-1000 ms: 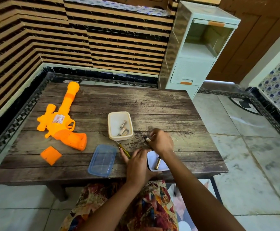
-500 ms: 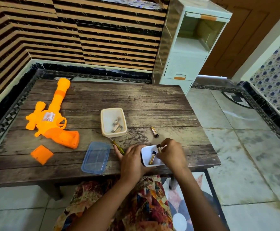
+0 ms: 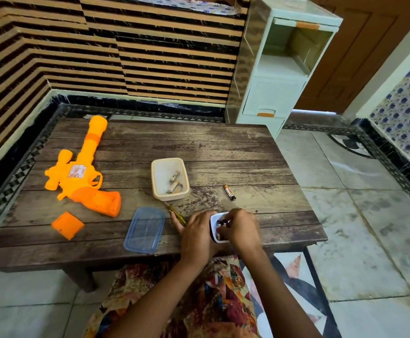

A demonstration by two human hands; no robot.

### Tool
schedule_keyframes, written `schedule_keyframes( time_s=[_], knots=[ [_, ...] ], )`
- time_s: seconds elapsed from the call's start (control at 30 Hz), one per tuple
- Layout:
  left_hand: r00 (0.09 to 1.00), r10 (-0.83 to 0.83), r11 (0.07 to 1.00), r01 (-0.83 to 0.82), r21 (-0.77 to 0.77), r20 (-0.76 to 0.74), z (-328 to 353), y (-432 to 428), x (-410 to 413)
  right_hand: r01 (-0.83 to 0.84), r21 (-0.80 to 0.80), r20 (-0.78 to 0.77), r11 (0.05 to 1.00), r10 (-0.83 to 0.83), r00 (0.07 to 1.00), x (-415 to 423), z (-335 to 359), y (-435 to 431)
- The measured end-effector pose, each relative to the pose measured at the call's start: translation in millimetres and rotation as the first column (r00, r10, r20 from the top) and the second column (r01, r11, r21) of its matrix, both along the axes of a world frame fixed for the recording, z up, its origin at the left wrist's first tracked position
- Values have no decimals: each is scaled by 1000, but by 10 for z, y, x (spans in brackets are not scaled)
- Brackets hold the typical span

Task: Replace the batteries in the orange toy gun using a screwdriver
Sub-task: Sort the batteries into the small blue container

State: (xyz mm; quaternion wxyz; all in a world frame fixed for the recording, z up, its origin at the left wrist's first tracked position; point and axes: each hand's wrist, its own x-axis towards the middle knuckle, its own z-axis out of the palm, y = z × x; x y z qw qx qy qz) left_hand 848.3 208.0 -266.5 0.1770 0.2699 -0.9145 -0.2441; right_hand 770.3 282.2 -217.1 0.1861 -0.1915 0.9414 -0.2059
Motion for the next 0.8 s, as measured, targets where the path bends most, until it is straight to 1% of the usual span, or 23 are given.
schedule_keyframes(
  time_s=[0.1, 0.33, 0.53, 0.67, 0.8],
  knots=[
    [1000, -3, 1000, 3, -4, -14, 5, 1, 1, 2, -61, -1, 998, -2, 1000, 18, -6, 21],
    [1000, -13, 1000, 13, 17, -7, 1, -4, 5, -34, -77, 27, 996, 36, 999, 28, -49, 28],
    [999, -11, 1000, 12, 5, -34, -7, -6, 0, -11, -63, 64, 998, 15, 998, -9, 12, 91],
    [999, -4, 1000, 3, -20, -52, -34, -7, -8, 27, -109, 95, 994, -16, 995, -30, 52, 106],
    [999, 8, 999, -10, -37, -46, -54, -2, -10, 20, -131, 46, 991, -14, 999, -113, 128, 114]
  ],
)
